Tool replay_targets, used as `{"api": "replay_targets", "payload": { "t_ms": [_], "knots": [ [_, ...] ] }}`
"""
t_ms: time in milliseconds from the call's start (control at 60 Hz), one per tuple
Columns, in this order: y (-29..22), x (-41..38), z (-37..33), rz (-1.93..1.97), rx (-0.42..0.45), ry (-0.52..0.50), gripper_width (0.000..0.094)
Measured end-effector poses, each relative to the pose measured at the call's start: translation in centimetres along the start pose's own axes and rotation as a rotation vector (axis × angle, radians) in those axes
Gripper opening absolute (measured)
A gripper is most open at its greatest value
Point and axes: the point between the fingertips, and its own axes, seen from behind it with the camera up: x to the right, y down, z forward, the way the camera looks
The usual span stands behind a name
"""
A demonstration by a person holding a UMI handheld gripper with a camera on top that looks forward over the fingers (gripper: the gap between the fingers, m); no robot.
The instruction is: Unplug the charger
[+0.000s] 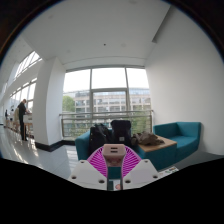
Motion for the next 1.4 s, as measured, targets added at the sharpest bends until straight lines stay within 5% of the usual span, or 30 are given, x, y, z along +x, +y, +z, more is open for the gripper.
{"api": "replay_targets", "payload": {
  "t_ms": [150, 233, 400, 617, 800, 933, 1283, 1400],
  "knots": [
    [11.1, 7.2, -3.0, -0.030, -0.174, 0.091, 0.0147],
    [17.4, 11.4, -1.1, 0.000, -0.328, 0.108, 0.0148],
    [27.7, 12.4, -3.1, 0.038, -0.501, 0.093, 0.0161],
    [33.7, 12.0, -4.1, 0.053, -0.663, 0.065, 0.0210],
    [33.8, 11.9, -3.4, 0.031, -0.671, 0.076, 0.0320],
    [32.0, 12.5, -3.6, 0.035, -0.659, 0.113, 0.0543],
    [11.0, 8.1, -11.0, 0.025, -0.343, 0.042, 0.0777],
    [7.6, 6.3, -16.1, -0.009, -0.319, 0.031, 0.0782]
  ]
}}
